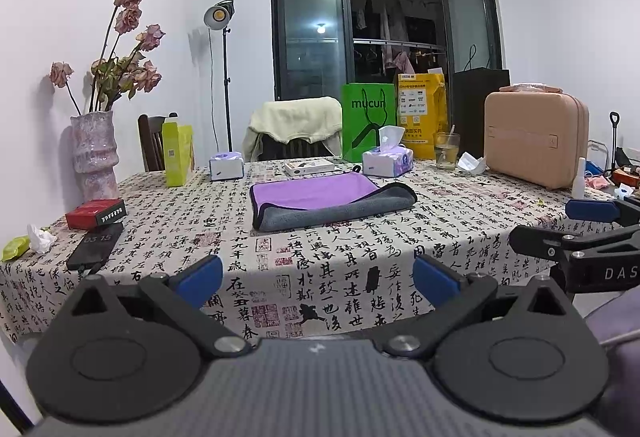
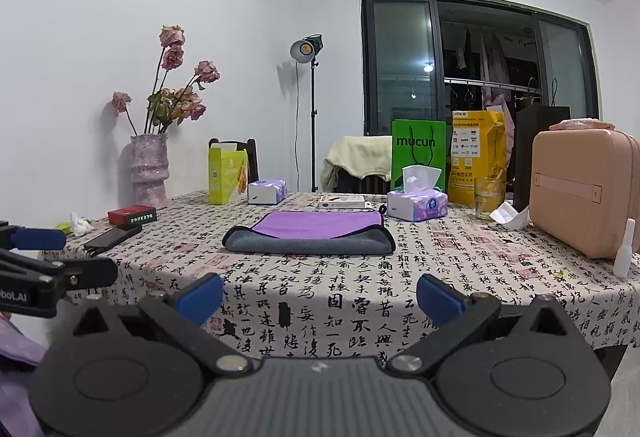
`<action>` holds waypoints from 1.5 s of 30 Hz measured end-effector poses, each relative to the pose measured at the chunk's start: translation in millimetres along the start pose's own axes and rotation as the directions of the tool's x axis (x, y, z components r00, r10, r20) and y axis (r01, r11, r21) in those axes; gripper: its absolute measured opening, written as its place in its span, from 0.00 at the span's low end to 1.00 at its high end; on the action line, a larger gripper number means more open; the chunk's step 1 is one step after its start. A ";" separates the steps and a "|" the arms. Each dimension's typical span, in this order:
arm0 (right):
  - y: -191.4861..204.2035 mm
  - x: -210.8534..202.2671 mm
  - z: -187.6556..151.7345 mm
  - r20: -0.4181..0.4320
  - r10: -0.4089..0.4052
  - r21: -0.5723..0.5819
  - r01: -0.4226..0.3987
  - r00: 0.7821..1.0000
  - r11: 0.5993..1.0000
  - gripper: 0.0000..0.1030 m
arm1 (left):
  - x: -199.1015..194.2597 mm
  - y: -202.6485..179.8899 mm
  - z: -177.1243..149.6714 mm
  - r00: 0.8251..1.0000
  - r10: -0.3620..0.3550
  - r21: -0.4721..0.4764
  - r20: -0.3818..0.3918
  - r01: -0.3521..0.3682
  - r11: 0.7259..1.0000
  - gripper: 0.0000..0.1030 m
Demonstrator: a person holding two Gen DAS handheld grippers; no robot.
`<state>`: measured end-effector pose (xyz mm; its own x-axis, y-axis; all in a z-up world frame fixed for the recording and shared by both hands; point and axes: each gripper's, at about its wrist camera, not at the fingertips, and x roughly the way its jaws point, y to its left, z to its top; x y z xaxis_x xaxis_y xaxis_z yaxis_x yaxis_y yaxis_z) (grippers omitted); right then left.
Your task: Fold towel
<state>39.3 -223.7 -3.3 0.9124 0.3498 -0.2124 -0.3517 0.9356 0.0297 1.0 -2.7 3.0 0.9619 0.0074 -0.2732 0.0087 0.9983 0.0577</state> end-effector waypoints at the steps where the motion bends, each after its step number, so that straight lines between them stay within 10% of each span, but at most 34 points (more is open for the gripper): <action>1: 0.0 0.1 0.0 0.000 0.002 0.000 -0.002 1.000 1.000 1.00 | 0.3 0.2 0.0 1.000 0.000 0.000 -0.001 0.000 1.000 1.00; 45: -50.0 55.1 -14.7 0.012 0.011 0.068 -0.012 1.000 0.998 1.00 | 80.8 14.8 -3.3 0.994 0.046 -0.009 -0.099 -0.047 0.999 1.00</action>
<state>104.1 -251.9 -30.8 0.9110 0.3606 -0.2001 -0.3474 0.9325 0.0987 77.9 12.8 -21.4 0.9295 0.0590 -0.3641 -0.0390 0.9973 0.0621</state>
